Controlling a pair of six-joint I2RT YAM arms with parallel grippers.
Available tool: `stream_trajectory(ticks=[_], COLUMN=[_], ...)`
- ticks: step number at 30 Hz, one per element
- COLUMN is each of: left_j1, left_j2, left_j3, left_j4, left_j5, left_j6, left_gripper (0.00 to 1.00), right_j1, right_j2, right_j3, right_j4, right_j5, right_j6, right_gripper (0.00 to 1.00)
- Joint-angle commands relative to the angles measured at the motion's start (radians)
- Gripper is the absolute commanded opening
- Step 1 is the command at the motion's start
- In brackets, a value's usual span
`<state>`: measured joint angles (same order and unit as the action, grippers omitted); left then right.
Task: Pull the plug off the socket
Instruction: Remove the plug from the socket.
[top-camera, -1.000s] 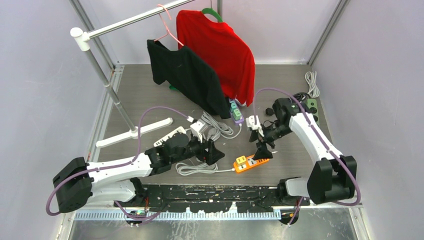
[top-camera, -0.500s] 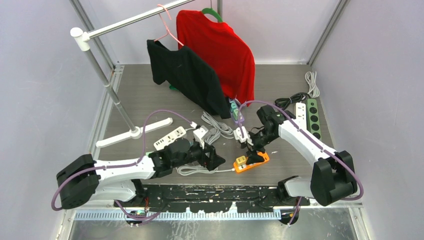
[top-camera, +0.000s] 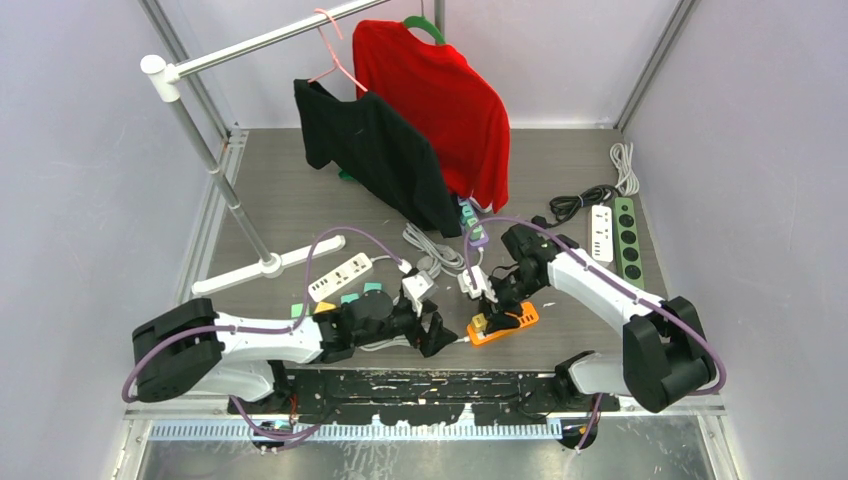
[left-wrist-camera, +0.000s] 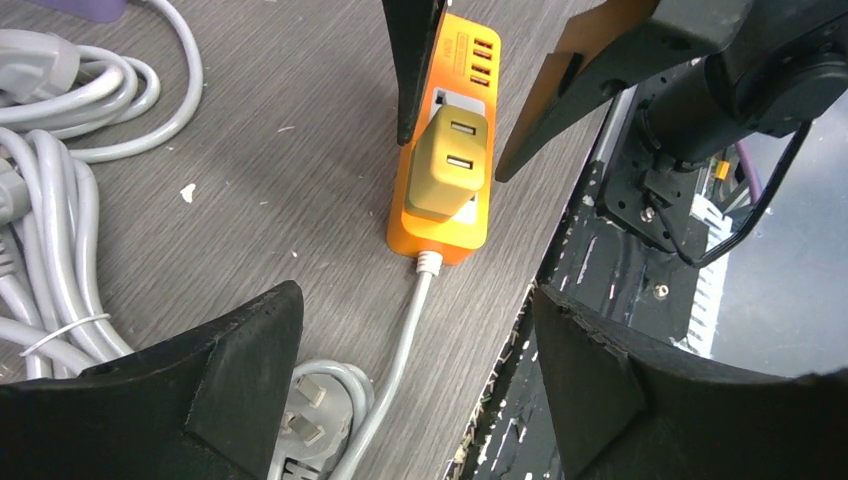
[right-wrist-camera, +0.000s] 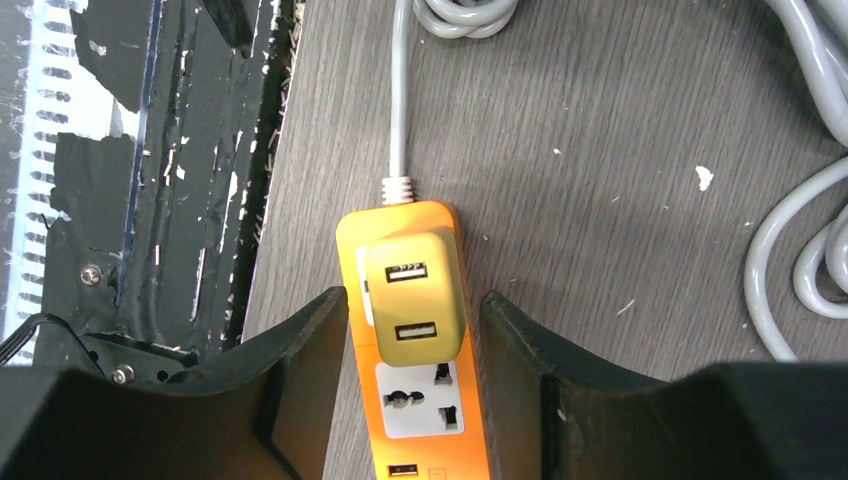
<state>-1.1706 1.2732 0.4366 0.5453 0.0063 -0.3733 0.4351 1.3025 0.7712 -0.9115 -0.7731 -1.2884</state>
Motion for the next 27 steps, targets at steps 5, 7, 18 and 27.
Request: stream_trajectory(ticks=[5, 7, 18, 27], left_j1=[-0.029, -0.031, -0.052, -0.052], left_j2=[0.050, 0.053, 0.052, 0.095], left_j3=[-0.009, -0.007, 0.021, 0.140], left_j4=[0.120, 0.120, 0.136, 0.054], left_j5=[-0.039, -0.037, -0.009, 0.070], left_j6=[0.060, 0.061, 0.135, 0.296], left_gripper=[0.84, 0.84, 0.86, 0.87], right_j1=[0.021, 0.019, -0.177, -0.193], right_j2=[-0.009, -0.017, -0.066, -0.067], right_j3=[0.021, 0.032, 0.111, 0.168], right_j4=[-0.007, -0.033, -0.180, -0.337], right_j5=[-0.031, -0.055, -0.288, -0.327], right_j6=[-0.013, -0.016, 0.003, -0.152], right_gripper=[0.39, 0.26, 0.01, 0.01])
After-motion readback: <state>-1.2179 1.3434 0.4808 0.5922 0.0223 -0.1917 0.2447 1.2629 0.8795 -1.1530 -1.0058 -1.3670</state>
